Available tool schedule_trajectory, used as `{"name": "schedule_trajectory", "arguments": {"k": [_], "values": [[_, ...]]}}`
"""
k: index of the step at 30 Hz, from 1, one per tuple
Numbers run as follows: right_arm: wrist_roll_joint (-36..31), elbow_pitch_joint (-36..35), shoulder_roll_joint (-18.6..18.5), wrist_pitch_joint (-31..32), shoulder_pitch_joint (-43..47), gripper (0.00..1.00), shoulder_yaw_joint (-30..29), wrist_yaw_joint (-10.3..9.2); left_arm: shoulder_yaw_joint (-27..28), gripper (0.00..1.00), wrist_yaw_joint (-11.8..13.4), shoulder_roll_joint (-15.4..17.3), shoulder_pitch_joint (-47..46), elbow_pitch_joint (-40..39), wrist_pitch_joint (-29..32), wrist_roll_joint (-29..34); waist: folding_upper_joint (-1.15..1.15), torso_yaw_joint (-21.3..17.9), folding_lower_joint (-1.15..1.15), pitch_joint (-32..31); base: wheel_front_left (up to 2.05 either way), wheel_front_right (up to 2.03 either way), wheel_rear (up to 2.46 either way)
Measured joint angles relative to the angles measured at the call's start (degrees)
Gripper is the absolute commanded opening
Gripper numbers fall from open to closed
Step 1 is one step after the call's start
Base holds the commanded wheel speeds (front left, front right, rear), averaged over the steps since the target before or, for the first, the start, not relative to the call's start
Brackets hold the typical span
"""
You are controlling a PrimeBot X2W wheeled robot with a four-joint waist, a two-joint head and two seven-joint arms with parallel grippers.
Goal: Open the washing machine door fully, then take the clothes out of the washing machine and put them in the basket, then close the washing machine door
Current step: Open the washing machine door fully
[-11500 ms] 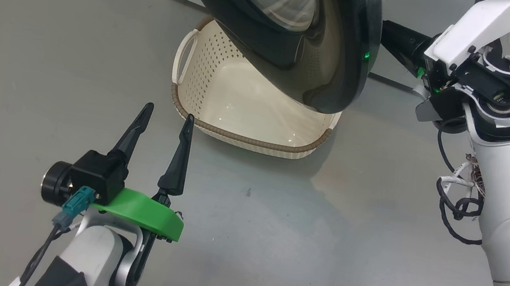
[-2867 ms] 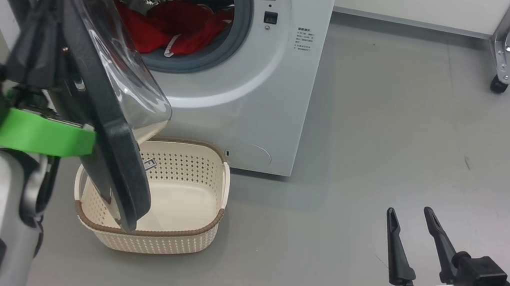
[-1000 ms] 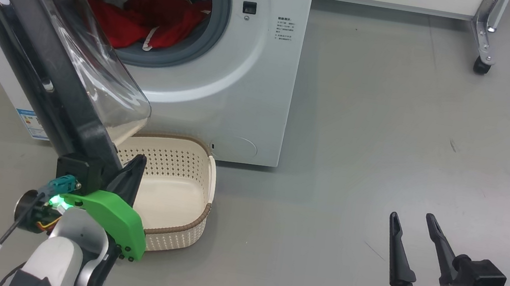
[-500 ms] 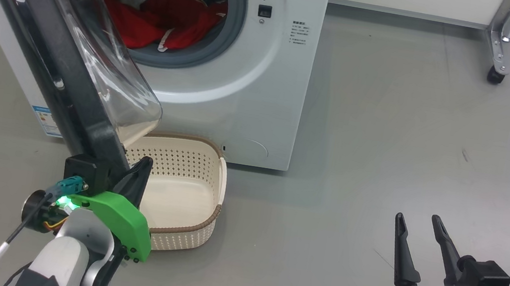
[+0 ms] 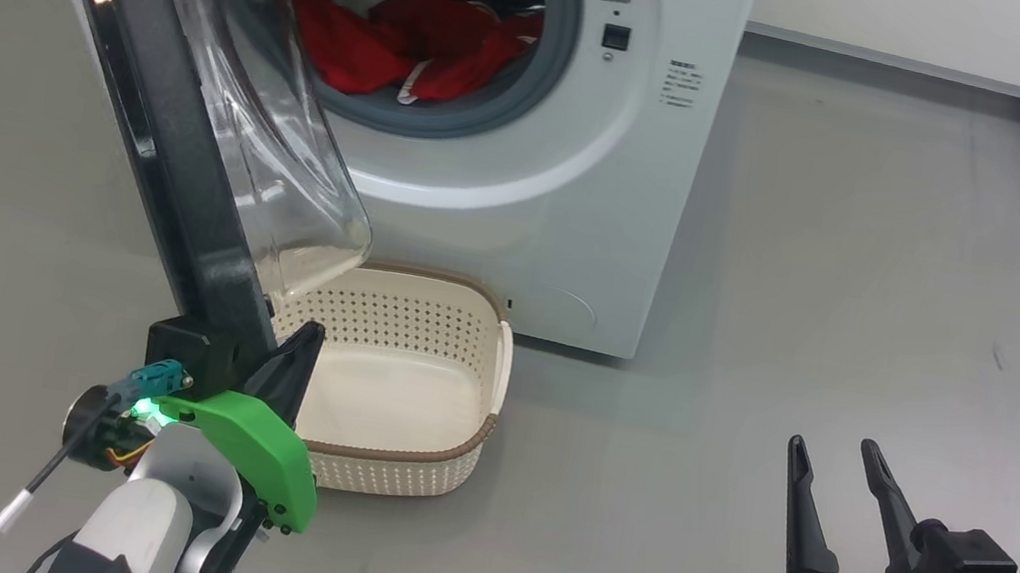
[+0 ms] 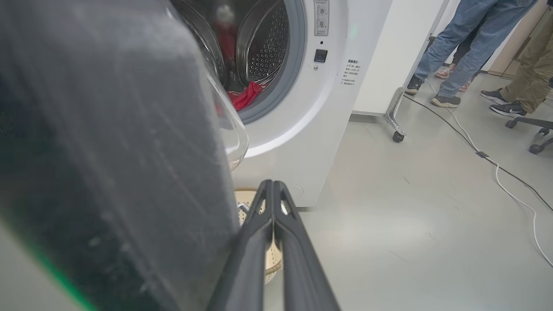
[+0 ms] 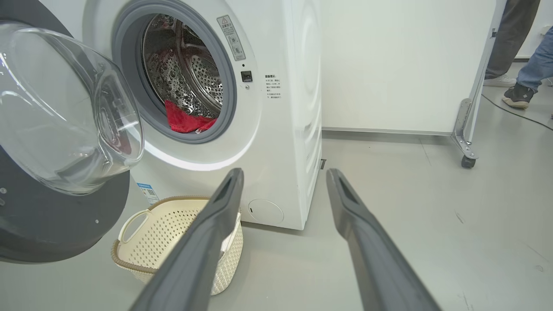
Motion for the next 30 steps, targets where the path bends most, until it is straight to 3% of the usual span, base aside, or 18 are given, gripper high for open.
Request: {"name": "schedule_trajectory", "arguments": {"k": [19, 30], "values": [[-0.9, 1.29, 0.43, 0.0, 0.53, 1.0, 0.81, 0.93, 1.13, 0.0, 0.4, 0.24, -0.04, 2.03, -2.42, -0.52, 0.0, 9.88, 0.0, -0.61, 0.0, 0.0, 0.0], [-1.47, 1.86, 0.65, 0.0, 0.54, 1.0, 2.4, 1.44, 5.26, 0.0, 1.71, 1.94, -0.03, 2.03, -3.53, -2.58, 0.0, 12.77, 0.0, 0.33, 0.0, 0.0, 0.0]]}}
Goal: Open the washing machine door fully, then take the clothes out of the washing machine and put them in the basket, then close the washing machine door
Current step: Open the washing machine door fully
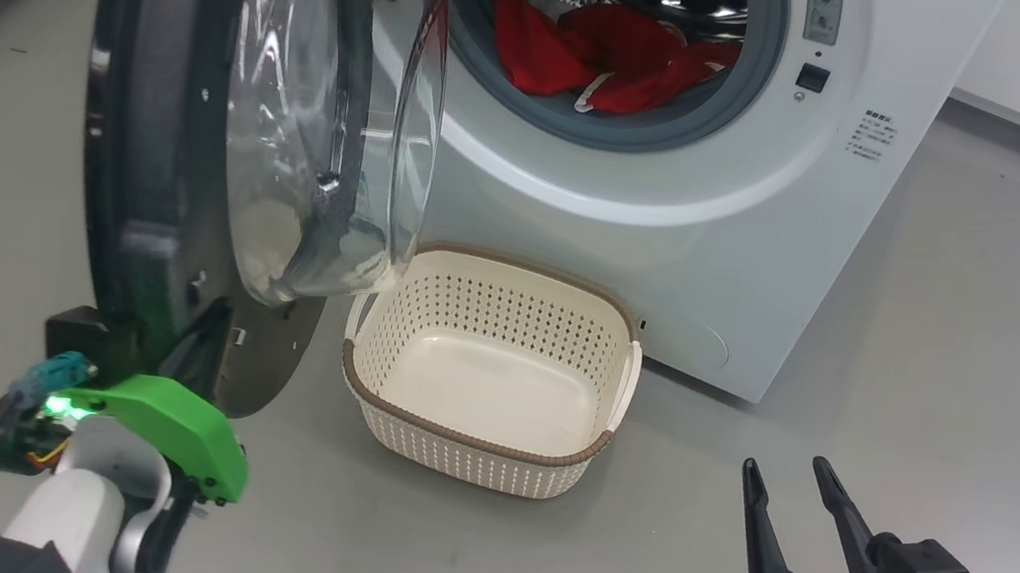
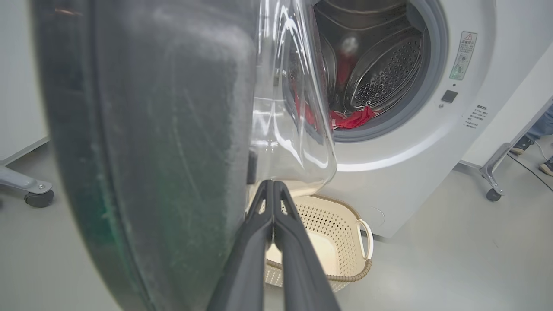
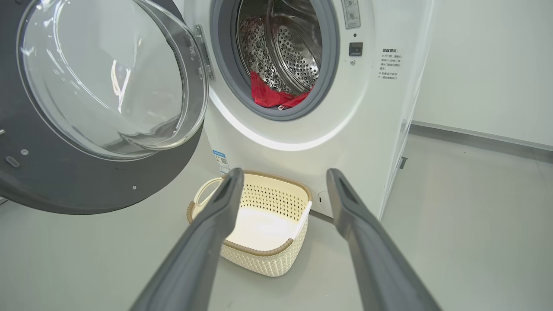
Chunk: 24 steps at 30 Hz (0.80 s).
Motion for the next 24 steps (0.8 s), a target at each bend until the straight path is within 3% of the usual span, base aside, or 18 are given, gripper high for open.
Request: {"name": "schedule_trajectory", "arguments": {"k": [24], "values": [[-2.98, -0.27, -1.83, 0.01, -4.64, 1.0, 1.96, 0.49, 12.54, 0.0, 3.25, 6.83, -2.32, -1.19, -2.46, -4.93, 0.0, -0.19, 0.0, 9.81, 0.0, 0.0, 0.0]]}}
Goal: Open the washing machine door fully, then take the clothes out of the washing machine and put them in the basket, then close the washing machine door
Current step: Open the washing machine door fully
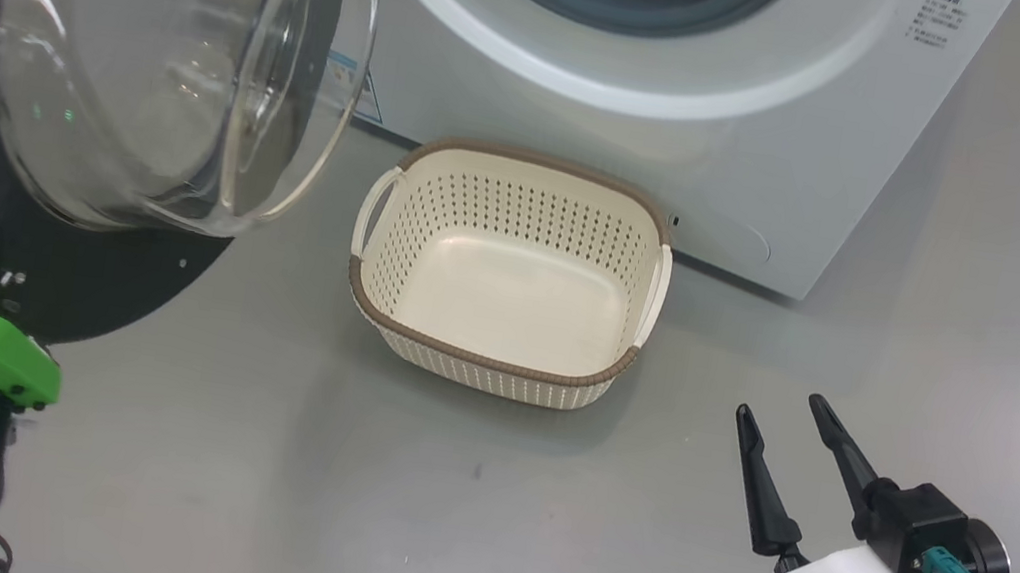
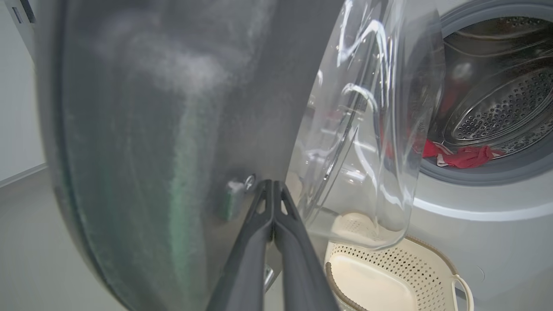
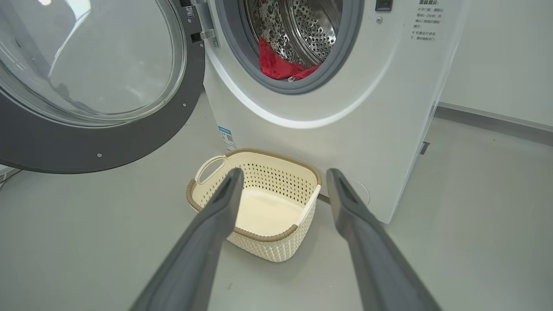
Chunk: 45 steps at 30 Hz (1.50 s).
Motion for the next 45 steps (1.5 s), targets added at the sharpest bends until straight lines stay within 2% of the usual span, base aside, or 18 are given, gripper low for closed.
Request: {"name": "schedule_trajectory", "arguments": {"k": [22, 31, 45], "values": [[-1.08, -1.98, -3.59, 1.11, -4.87, 1.0, -0.98, 0.04, 10.84, 0.0, 0.92, 5.66, -6.52, 4.07, -1.53, -6.17, 0.0, -1.53, 0.0, 11.88, 0.0, 0.0, 0.0], [-1.64, -2.68, -4.95, 1.62, -5.36, 1.0, -1.78, -0.02, 12.1, 0.0, 0.33, 7.64, -9.21, 8.42, -2.34, -6.69, 0.0, -1.49, 0.0, 15.11, 0.0, 0.0, 0.0], [-1.64, -1.69, -5.22, 1.6, -5.98, 1.0, -1.92, -0.02, 10.72, 0.0, -1.18, 7.61, -11.79, 13.79, -4.9, -6.49, 0.0, -0.97, 0.0, 15.1, 0.0, 0.0, 0.0]]}}
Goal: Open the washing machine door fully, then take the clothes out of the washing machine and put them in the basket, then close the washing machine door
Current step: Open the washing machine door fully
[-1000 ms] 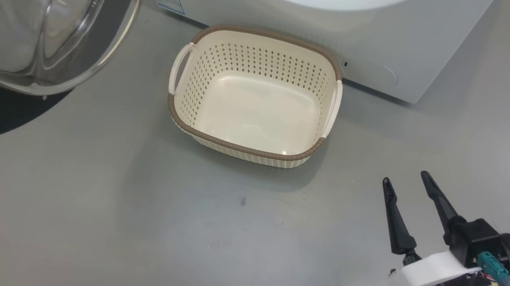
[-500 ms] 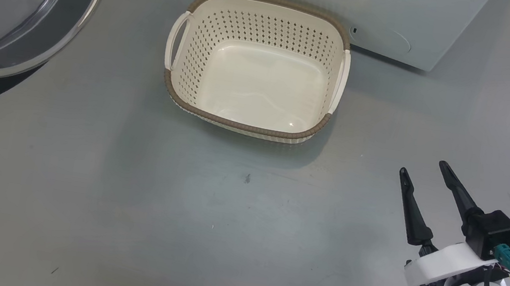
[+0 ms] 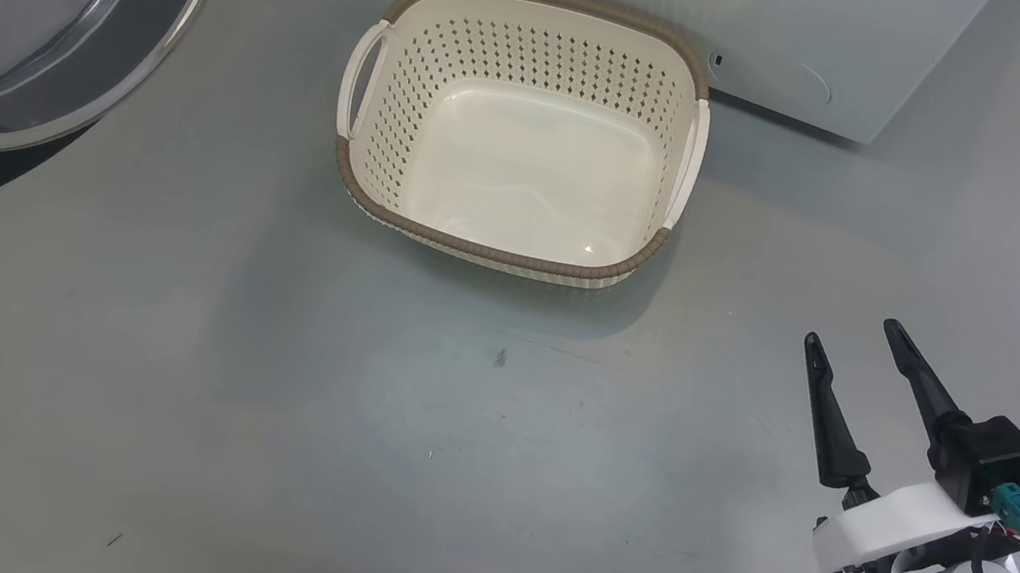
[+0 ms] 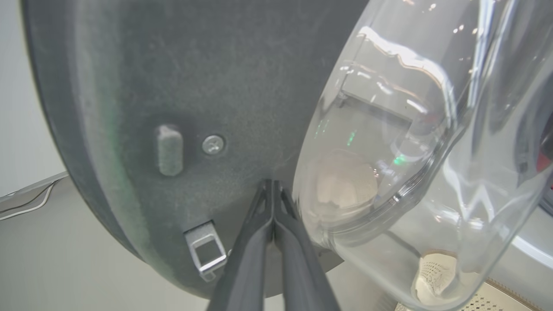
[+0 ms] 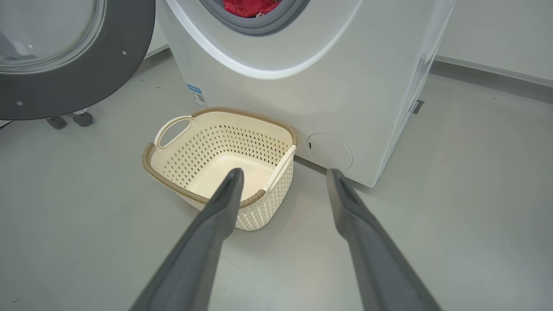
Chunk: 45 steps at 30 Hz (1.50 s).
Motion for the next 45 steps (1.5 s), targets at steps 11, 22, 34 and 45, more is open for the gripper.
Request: {"name": "schedule_trajectory", "arguments": {"k": [11, 22, 34, 45], "values": [[0.1, 2.27, 1.91, -0.59, 0.0, 1.0, 0.87, 0.03, -4.79, 0.0, -1.48, 0.12, 0.02, 1.99, -2.7, 4.7, 0.0, -0.14, 0.0, -4.05, 0.0, 0.0, 0.0], [1.99, 5.26, 4.16, -1.11, 0.1, 1.0, 0.94, 0.08, -10.38, 0.0, -3.82, -1.96, 2.81, 1.33, -3.99, 8.81, 0.0, -1.68, 0.0, -10.7, 0.0, 0.0, 0.0], [3.75, 6.13, 5.66, -1.18, 1.89, 1.0, 0.05, 0.08, -13.12, 0.0, -5.05, -2.45, 8.73, -2.57, -5.26, 10.96, 0.0, -6.24, 0.0, -16.72, 0.0, 0.0, 0.0], [3.74, 4.21, 5.93, -1.19, 2.52, 1.0, -0.94, 0.01, -15.67, 0.0, -5.83, -5.36, 13.43, -8.02, -6.17, 11.61, 0.0, -12.51, 0.0, -20.23, 0.0, 0.0, 0.0]]}}
